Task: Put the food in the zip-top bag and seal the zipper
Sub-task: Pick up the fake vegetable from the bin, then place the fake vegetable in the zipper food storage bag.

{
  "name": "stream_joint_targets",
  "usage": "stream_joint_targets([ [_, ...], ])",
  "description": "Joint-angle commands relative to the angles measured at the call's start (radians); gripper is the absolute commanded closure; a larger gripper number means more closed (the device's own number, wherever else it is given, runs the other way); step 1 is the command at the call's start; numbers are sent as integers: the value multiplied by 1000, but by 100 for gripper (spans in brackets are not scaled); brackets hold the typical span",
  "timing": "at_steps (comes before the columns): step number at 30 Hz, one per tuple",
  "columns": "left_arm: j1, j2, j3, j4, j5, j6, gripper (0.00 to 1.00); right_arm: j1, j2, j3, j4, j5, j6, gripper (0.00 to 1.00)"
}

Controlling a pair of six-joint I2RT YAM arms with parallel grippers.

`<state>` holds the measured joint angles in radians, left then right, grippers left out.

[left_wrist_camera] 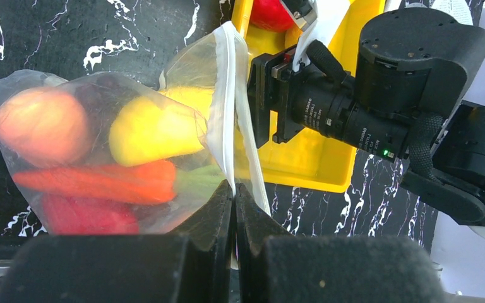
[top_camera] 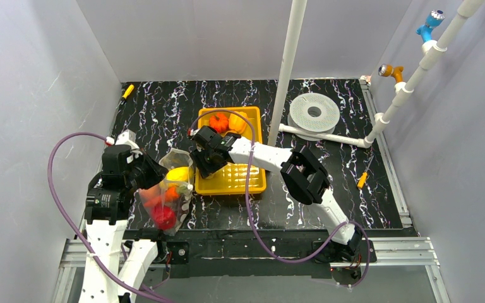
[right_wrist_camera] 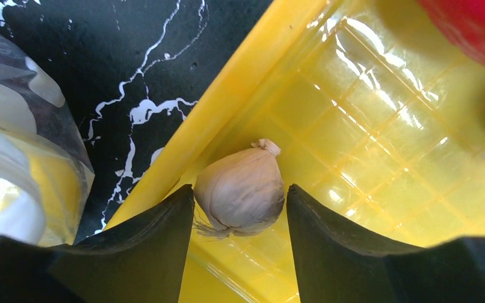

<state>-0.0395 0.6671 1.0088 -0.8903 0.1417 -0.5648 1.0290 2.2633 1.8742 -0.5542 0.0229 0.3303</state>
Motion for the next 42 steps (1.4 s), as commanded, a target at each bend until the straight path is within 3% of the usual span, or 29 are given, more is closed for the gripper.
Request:
stream_joint_targets([
  [1, -3, 7, 12, 15, 17, 8, 100, 5, 0, 44, 8, 6, -16, 42],
  [5, -3, 4, 4, 18, 21, 4, 100, 4, -17, 30, 16, 5, -16, 54],
  [9, -2, 11, 3, 20, 23, 4, 100, 2, -38, 20, 10, 19, -18, 57],
  [19, -2, 13, 6, 16, 17, 7, 100, -1, -198, -81, -18, 146, -71, 59],
  [29, -2, 28, 9, 27, 28, 3, 100, -2, -298, 7, -112, 181, -76, 59],
  [34, -3, 21, -2, 33, 36, -8, 100, -1, -338, 69, -92, 76, -55, 54],
  [42, -2, 28, 26, 41, 54, -25, 100, 8, -269, 165, -4, -276, 83, 48],
])
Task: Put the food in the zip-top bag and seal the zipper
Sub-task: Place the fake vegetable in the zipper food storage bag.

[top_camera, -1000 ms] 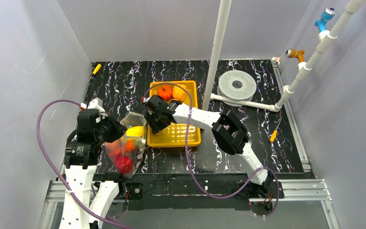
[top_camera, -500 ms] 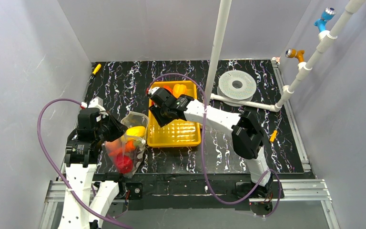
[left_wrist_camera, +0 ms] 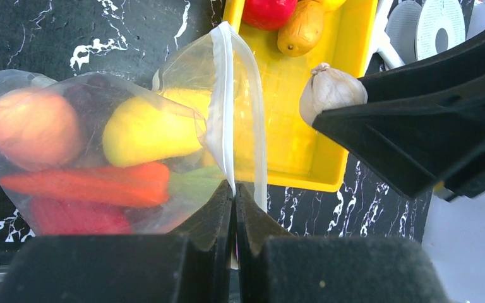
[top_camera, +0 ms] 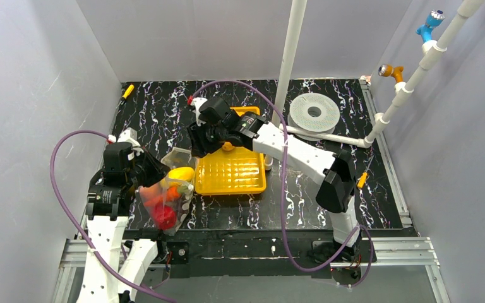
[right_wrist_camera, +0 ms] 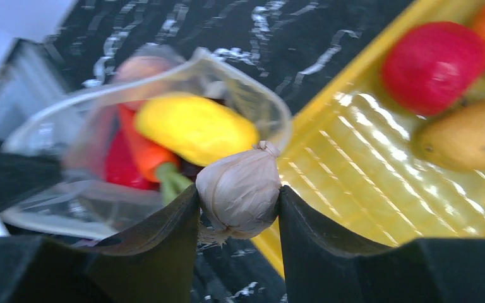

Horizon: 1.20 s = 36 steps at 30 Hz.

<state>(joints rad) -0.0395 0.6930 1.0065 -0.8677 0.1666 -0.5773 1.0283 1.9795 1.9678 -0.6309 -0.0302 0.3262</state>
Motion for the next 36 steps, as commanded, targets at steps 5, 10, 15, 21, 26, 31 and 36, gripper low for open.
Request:
stream_joint_targets([
  [5, -2, 8, 94, 12, 42, -27, 100, 52, 71, 109, 154, -435, 142, 43],
  [10, -2, 27, 156, -11, 37, -23, 100, 85, 99, 110, 155, -449, 129, 36],
  [15, -2, 29, 170, -8, 48, -29, 100, 89, 109, 116, 130, -418, 105, 22],
  [21, -2, 22, 153, -8, 39, -26, 100, 89, 95, 120, 104, -368, 83, 12],
  [26, -3, 24, 143, -16, 23, -17, 100, 88, 78, 126, 63, -301, 54, 12],
  [31, -3, 15, 123, -19, 5, -9, 100, 86, 9, 63, 53, -209, 18, 14],
  [36, -2, 11, 95, -10, 5, -9, 100, 78, -68, 13, 51, -161, -10, 19],
])
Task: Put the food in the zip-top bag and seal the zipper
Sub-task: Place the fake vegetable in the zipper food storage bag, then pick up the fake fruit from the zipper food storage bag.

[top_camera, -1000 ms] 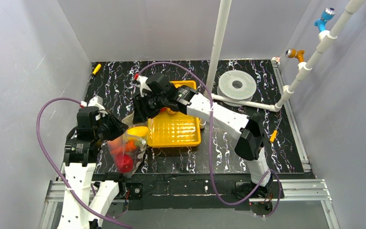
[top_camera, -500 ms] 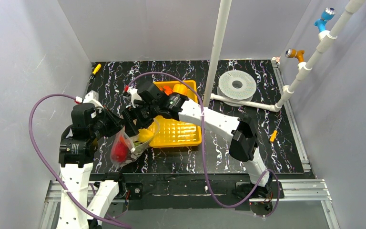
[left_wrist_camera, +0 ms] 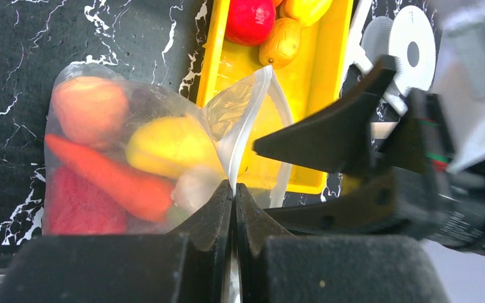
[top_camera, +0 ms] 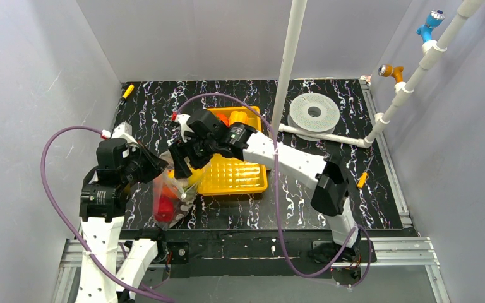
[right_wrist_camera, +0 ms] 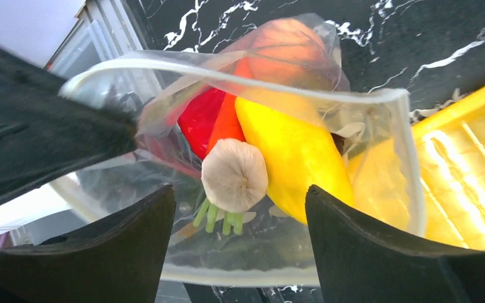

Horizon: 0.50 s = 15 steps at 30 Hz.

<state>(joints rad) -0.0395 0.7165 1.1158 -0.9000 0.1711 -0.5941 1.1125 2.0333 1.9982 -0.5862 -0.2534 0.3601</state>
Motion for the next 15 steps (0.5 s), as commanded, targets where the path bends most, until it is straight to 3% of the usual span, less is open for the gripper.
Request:
stream_joint_targets([
  [1, -3, -12, -18, 25, 1, 7, 100, -8, -134, -28, 9, 66, -43, 21],
  [10, -2, -17, -34, 26, -2, 8, 100, -35, -184, -95, 21, 177, -39, 45],
  [15, -3, -28, -47, 22, -3, 11, 100, -62, -158, -46, -73, 472, -67, 43],
])
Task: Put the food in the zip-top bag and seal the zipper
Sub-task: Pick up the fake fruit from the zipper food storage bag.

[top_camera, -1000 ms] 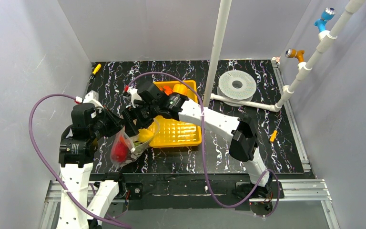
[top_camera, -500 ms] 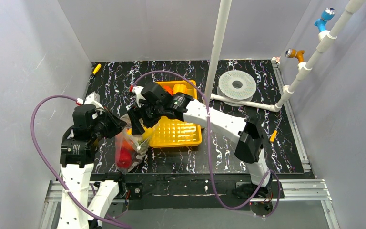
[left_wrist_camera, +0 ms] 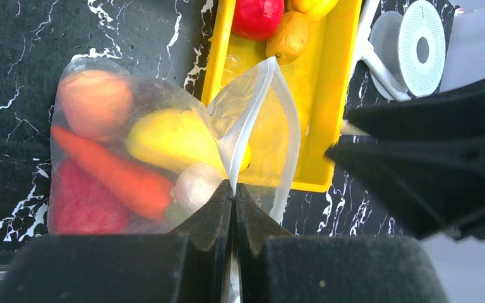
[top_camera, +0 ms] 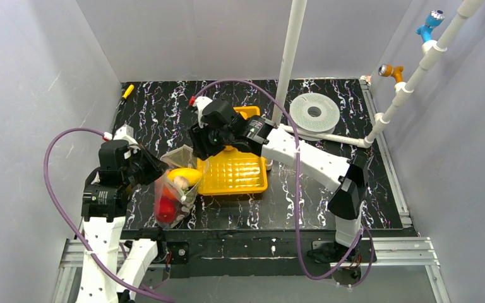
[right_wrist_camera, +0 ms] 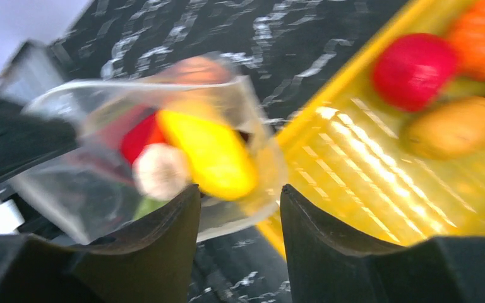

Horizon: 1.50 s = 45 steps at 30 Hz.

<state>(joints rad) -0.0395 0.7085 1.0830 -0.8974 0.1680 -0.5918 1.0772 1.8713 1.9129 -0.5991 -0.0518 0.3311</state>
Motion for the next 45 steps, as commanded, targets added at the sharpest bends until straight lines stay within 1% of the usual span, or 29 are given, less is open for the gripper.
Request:
stream_joint_targets([
  [1, -2, -22, -20, 21, -1, 9, 100, -30, 14, 46, -82, 334, -46, 42],
  [4, -2, -26, -25, 20, -1, 8, 100, -37, 58, 75, -128, 508, -54, 34],
  [6, -2, -24, -26, 23, -1, 9, 100, -51, 91, 95, -157, 575, -34, 31],
  [9, -2, -23, -27, 24, 6, 9, 100, -80, 139, 125, -190, 608, 13, 31],
  [11, -4, -25, -30, 23, 7, 9, 100, -93, 165, 127, -175, 618, 25, 31],
  [14, -2, -31, -37, 23, 8, 5, 100, -95, 230, 143, -132, 661, 4, 26],
  [15, -3, -32, -40, 22, 9, 5, 100, -97, 262, 161, -123, 677, -3, 23],
  [16, -3, -31, -41, 25, 13, 5, 100, -98, 293, 187, -125, 692, -10, 21],
  [18, -3, -29, -36, 24, 16, 4, 100, -105, 362, 274, -161, 724, -1, 20],
  [21, -2, -29, -27, 15, 11, 11, 100, -120, 416, 326, -191, 726, 26, 20],
  [25, -3, -34, -41, 19, 8, 10, 100, -129, 430, 288, -118, 720, 17, 20],
  [29, -2, -27, -44, 29, 20, 6, 100, -135, 460, 307, -125, 720, 3, 20],
  [34, -3, -23, -45, 32, 19, 12, 100, -148, 472, 276, -95, 674, -4, 20],
  [45, -3, -17, -47, 35, 14, 12, 100, -163, 546, 286, -113, 622, 9, 19],
])
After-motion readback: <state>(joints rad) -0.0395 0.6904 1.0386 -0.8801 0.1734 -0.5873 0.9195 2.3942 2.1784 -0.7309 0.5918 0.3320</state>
